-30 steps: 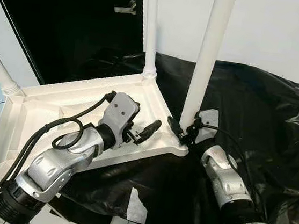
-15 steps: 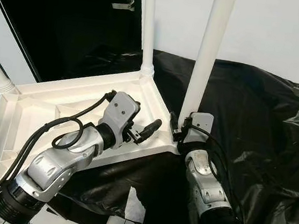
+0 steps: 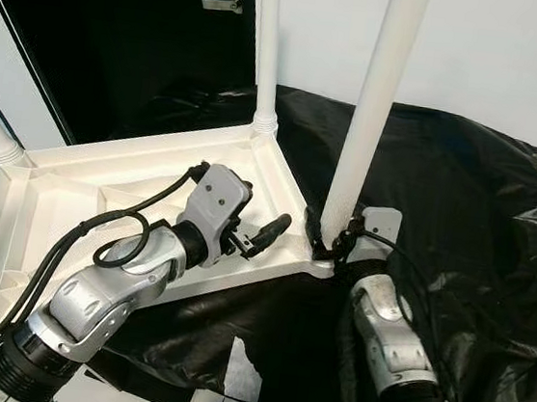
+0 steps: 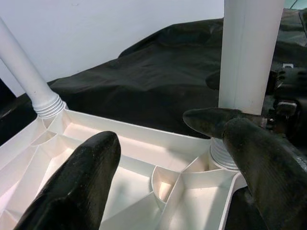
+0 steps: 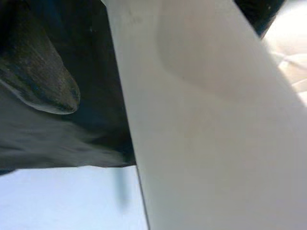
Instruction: Building children table
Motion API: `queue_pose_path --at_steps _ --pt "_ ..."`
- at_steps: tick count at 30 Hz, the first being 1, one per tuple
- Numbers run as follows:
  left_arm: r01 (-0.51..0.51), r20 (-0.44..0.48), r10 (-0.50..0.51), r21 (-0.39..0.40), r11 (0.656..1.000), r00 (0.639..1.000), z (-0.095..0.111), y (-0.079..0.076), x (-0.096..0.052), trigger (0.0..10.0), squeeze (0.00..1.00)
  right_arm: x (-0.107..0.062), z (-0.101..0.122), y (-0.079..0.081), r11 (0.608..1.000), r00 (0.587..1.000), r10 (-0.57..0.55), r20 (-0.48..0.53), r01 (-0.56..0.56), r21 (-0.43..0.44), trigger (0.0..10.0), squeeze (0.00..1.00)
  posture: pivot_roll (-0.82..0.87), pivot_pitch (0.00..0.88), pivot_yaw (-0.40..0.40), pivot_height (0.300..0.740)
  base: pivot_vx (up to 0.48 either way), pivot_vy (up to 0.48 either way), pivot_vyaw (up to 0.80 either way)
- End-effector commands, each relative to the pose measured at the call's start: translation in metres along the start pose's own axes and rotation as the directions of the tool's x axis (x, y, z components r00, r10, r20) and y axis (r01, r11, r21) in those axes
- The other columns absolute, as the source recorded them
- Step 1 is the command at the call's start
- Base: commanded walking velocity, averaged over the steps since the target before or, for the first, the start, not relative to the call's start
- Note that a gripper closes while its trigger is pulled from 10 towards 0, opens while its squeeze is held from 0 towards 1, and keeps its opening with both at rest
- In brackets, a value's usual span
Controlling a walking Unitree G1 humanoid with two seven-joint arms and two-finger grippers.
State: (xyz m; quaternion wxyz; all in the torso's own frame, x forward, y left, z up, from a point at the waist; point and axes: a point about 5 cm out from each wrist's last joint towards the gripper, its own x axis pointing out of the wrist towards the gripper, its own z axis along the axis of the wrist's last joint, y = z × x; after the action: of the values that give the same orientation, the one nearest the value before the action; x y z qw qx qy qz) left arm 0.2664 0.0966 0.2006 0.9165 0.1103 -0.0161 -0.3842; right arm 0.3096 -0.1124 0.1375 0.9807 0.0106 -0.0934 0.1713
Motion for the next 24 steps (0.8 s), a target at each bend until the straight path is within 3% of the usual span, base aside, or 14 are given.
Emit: queue_pose_path --at_steps 1,8,9,21,22,23,24 --pt "0.257 -0.006 -0.257 0.009 0.966 0.966 -0.001 -0.014 -0.001 10.0 0.00 -0.001 -0.001 0.002 0.999 0.999 0.042 -0.009 -0.042 0.025 10.0 0.00 0.04 0.000 0.034 0.740 0.000 0.000 0.00" --pt "0.254 -0.035 -0.254 0.005 0.967 0.967 -0.010 -0.015 0.000 10.0 0.00 0.004 -0.003 -0.011 0.971 0.969 0.236 -0.077 -0.237 -0.006 10.0 0.00 0.05 0.000 0.032 0.740 0.000 0.000 0.00" --pt "0.262 -0.056 -0.262 -0.005 0.965 0.964 -0.017 -0.018 -0.001 10.0 0.00 0.008 -0.003 -0.015 0.952 0.948 0.302 -0.100 -0.306 -0.027 10.0 0.00 0.05 0.000 0.028 0.740 0.000 0.000 0.00" --pt "0.300 -0.113 -0.307 -0.076 0.951 0.945 -0.040 -0.028 -0.011 10.0 0.00 0.016 -0.003 -0.019 0.882 0.875 0.454 -0.171 -0.468 -0.055 10.0 0.00 0.06 0.000 0.022 0.740 0.000 0.000 0.00" --pt "0.303 -0.121 -0.311 -0.079 0.950 0.943 -0.043 -0.029 -0.012 10.0 0.00 0.017 -0.002 -0.020 0.877 0.870 0.462 -0.172 -0.477 -0.061 3.7 0.00 0.06 0.000 0.019 0.740 0.000 0.000 0.00" --pt "0.303 -0.121 -0.311 -0.079 0.950 0.943 -0.043 -0.029 -0.012 10.0 0.00 0.017 -0.002 -0.020 0.877 0.870 0.462 -0.172 -0.477 -0.061 3.7 0.00 0.06 0.000 0.019 0.740 0.000 0.000 0.00" --pt "0.304 -0.125 -0.312 -0.082 0.949 0.942 -0.044 -0.029 -0.013 10.0 0.00 0.018 -0.002 -0.021 0.875 0.868 0.465 -0.174 -0.481 -0.062 1.4 0.00 0.07 0.000 0.019 0.740 0.000 0.000 0.00"
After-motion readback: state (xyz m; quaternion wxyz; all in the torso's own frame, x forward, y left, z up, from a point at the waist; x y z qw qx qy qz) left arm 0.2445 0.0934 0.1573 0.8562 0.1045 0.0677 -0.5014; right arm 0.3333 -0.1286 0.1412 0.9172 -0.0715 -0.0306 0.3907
